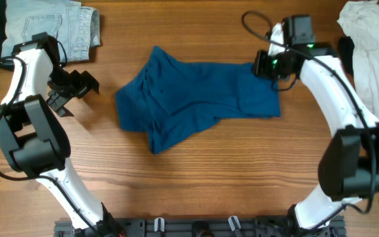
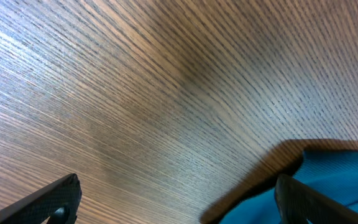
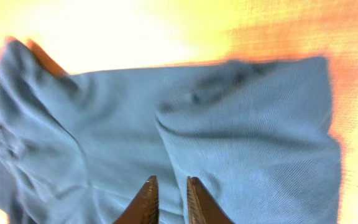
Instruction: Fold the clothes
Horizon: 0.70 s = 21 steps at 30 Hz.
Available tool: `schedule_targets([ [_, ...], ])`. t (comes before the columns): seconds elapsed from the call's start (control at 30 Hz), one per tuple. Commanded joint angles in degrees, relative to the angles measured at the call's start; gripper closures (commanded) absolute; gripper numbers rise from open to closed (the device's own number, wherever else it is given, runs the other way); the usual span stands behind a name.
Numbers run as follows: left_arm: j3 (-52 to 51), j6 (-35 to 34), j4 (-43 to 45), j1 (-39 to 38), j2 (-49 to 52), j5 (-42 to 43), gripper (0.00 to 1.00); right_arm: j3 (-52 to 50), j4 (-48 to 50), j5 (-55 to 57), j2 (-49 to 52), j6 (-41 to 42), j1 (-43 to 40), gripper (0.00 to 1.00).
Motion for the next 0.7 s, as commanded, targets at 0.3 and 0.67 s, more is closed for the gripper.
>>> schedule_targets([
  [0.3, -0.3, 0.3, -0.1, -0.3, -1.2, -0.7, 0.0, 0.5, 0.6, 1.0, 9.5, 1.7, 0.0, 0.89],
  [0.67, -0.3, 0.3, -0.1, -0.3, -1.2, -0.7, 0.0, 0.5, 16.7, 1.2, 21.0, 3.2, 0.0, 0.85],
])
